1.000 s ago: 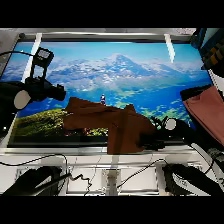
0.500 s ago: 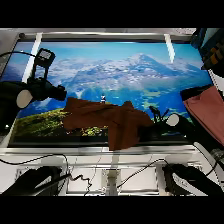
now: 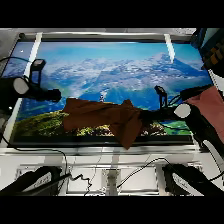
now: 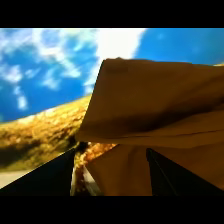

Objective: Fold the clothes and pants, and hang the long-sleeved shirts on hangers.

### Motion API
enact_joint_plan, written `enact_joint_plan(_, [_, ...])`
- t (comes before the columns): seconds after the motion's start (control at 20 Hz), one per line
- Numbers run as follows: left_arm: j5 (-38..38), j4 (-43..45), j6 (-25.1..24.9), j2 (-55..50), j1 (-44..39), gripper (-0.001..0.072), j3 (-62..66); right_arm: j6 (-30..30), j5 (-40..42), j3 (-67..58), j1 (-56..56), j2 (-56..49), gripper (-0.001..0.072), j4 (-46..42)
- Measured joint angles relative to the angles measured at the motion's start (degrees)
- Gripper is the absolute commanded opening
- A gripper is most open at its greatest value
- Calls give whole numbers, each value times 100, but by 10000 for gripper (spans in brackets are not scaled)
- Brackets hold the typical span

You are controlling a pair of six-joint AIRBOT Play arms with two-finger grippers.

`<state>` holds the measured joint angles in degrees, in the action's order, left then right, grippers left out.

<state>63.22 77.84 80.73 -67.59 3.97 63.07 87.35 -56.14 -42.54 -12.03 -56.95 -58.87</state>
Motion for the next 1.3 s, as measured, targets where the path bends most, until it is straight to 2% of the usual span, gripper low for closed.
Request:
enact_joint_plan(0.15, [103, -833, -125, -286, 835, 474, -170, -7, 76, -39, 0, 7, 17, -87])
enact_joint_plan(0.3, [133, -1388, -170, -581, 1252, 474, -426, -9, 197, -55, 0, 9, 17, -127])
enact_joint_plan(0.8, [-498, -2446, -210, -1823, 946, 470, -824, -9, 457, -59, 0, 9, 17, -157])
enact_joint_plan(0.85, [-555, -2542, -210, -1902, 905, 404, -828, -7, 470, -59, 0, 9, 16, -157])
enact_joint_plan(0.95, [-752, -2699, -208, -2028, 826, 91, -837, -7, 476, -59, 0, 9, 17, -160])
enact_joint_plan(1.0, [-841, -2721, -210, -2065, 796, 11, -839, -7, 483, -61, 0, 9, 17, -160])
enact_joint_plan(1.15, [-1139, -3029, -238, -2122, 756, 12, -789, -2, 629, -66, 0, 13, 16, -157])
enact_joint_plan(1.3, [-1296, -3624, -538, -2107, 782, 12, -448, 28, 938, -216, 39, 17, 16, -168])
